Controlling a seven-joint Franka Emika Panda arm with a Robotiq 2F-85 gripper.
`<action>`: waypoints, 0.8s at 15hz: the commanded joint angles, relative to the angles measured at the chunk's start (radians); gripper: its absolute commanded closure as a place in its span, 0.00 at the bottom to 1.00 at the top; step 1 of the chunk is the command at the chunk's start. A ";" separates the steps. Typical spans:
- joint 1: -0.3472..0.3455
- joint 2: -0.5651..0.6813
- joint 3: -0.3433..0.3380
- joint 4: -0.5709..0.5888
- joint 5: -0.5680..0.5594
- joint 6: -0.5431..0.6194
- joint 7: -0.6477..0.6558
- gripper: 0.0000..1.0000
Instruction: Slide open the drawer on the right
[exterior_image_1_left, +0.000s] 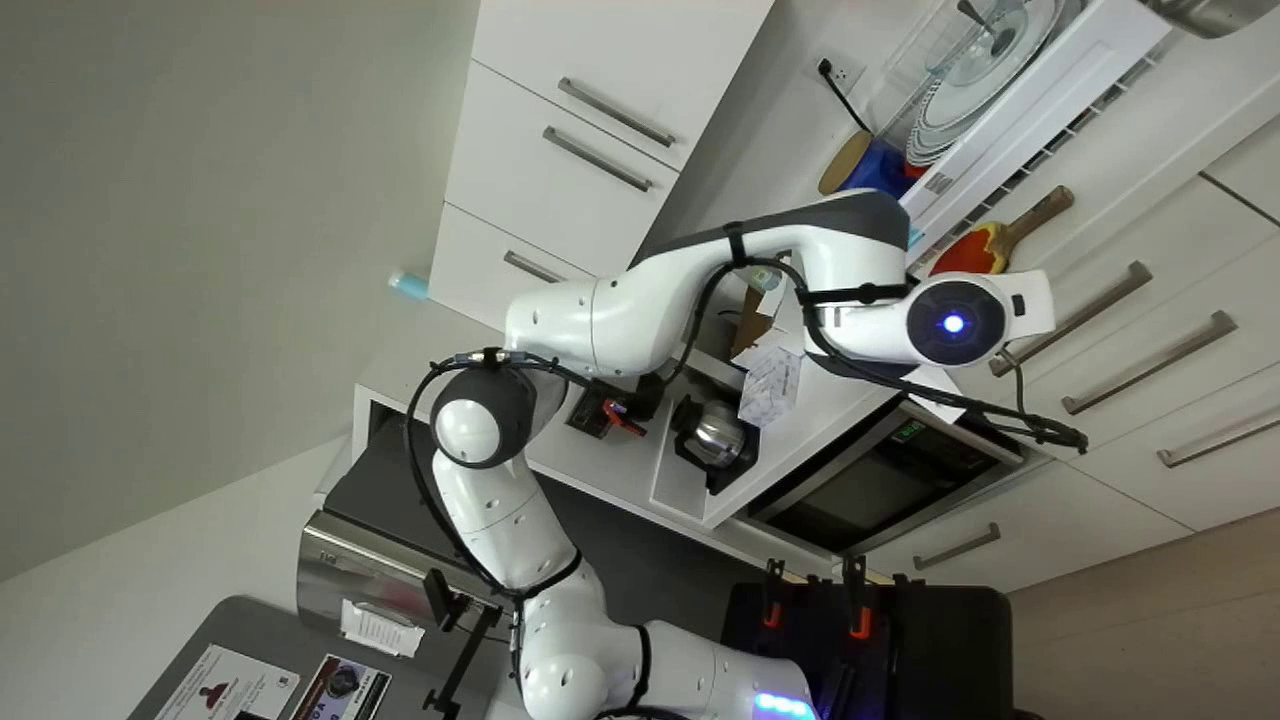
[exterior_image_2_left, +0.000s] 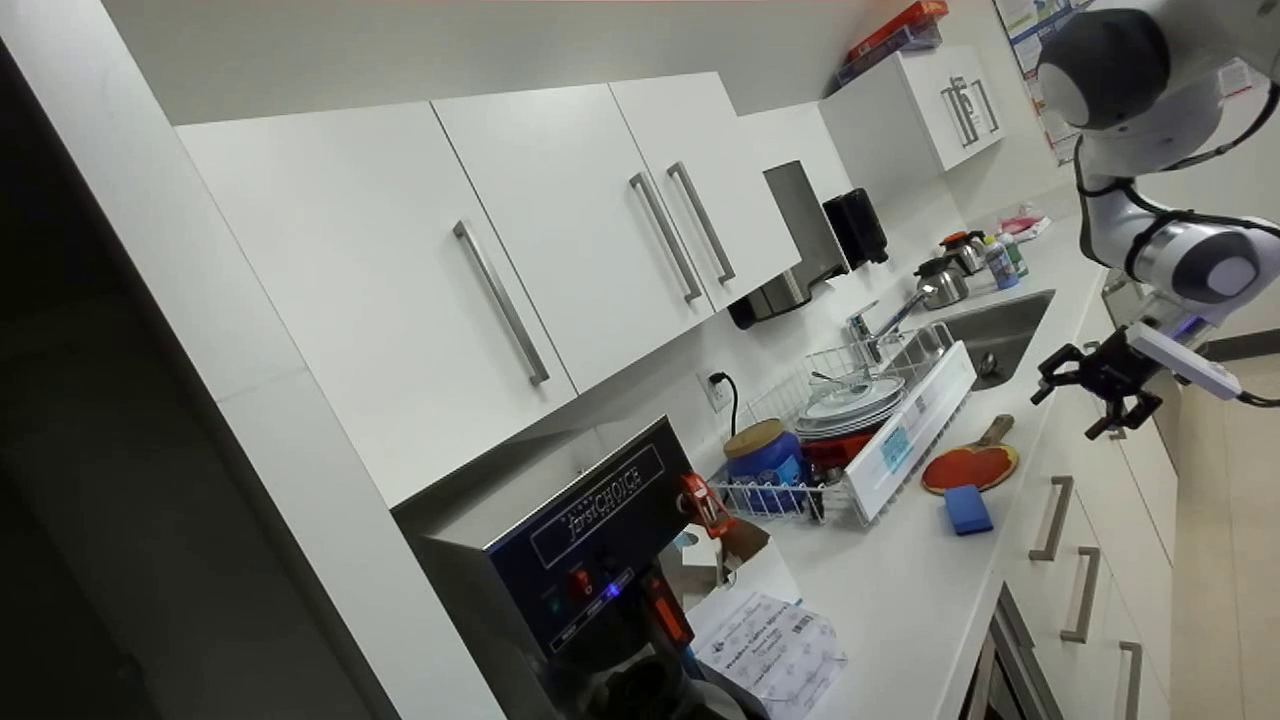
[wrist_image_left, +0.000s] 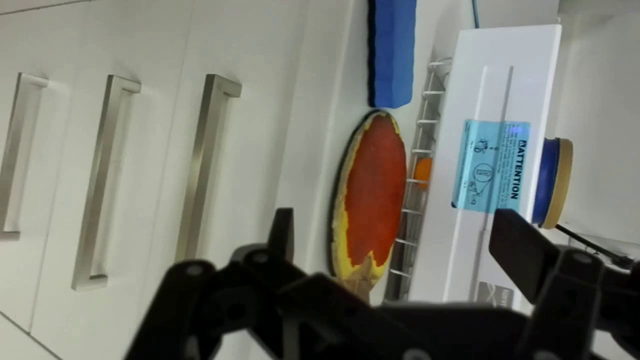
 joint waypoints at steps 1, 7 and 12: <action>-0.036 0.112 0.003 0.091 0.024 -0.049 0.008 0.00; -0.026 0.141 -0.008 0.095 0.008 -0.009 0.004 0.00; -0.053 0.176 0.009 0.138 0.011 -0.067 0.022 0.00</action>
